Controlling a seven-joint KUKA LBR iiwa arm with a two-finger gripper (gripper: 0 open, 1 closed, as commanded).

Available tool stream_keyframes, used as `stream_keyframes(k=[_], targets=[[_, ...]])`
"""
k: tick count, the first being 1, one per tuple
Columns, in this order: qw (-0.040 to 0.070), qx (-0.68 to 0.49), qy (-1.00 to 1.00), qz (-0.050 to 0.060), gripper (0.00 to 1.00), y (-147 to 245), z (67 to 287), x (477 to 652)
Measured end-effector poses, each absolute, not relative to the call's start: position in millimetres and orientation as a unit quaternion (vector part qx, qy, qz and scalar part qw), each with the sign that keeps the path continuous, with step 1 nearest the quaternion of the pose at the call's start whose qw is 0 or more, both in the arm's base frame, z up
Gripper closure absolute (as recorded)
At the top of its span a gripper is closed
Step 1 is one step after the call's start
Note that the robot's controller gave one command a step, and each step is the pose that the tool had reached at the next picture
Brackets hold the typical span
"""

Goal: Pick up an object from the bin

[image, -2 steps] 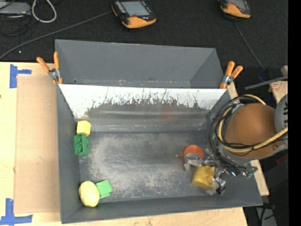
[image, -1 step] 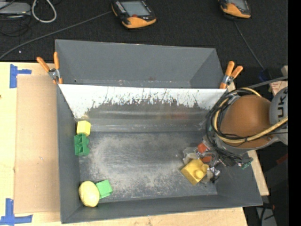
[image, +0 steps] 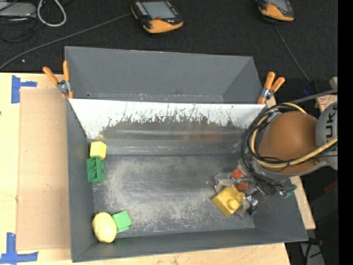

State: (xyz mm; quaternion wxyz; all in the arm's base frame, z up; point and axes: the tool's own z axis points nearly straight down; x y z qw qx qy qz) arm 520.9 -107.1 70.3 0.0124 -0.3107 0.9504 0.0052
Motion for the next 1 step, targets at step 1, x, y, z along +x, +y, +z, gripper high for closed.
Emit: stream_keyframes(k=[1], targets=[[0.009, -0.313, 0.950, 0.008, 1.00, -110.6, 126.6, 516.9]])
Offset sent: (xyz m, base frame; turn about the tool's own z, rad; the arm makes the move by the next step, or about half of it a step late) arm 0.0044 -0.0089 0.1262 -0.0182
